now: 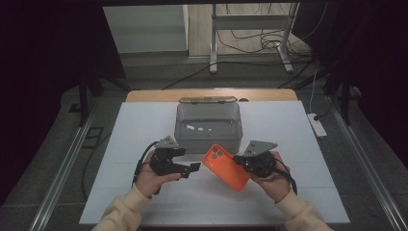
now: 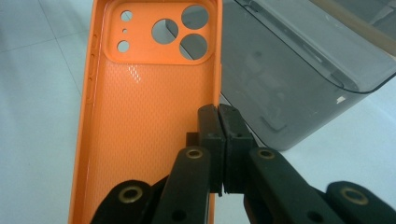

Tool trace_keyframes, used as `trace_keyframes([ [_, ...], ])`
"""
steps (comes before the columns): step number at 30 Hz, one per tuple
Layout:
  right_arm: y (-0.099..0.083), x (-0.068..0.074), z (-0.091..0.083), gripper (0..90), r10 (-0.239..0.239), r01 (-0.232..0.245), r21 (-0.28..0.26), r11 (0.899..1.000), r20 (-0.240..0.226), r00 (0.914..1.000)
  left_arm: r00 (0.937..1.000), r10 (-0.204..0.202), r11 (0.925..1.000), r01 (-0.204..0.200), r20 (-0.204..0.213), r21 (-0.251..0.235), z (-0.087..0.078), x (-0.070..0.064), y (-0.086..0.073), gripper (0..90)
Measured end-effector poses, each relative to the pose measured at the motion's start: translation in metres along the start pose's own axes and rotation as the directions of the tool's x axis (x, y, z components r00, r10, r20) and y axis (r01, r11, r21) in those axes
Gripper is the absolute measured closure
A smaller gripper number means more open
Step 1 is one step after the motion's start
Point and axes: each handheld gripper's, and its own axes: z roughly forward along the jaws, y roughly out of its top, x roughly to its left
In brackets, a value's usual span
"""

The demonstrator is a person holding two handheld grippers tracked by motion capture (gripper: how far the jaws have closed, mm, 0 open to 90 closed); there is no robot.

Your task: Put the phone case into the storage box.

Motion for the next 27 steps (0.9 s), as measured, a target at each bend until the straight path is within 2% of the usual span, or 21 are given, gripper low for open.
trace_keyframes([
  [15,0.001,0.003,0.0,88.5,-0.022,0.022,0.006,1.0,0.011,0.9997,0.9999,0.013,0.9999,-0.013,0.005,0.004,0.009,-0.004,0.011,15.9],
  [27,0.002,0.005,0.002,88.5,-0.041,0.041,0.007,0.999,0.008,0.9991,0.9998,0.001,0.9998,-0.002,0.022,0.018,0.018,-0.001,0.018,17.8],
])
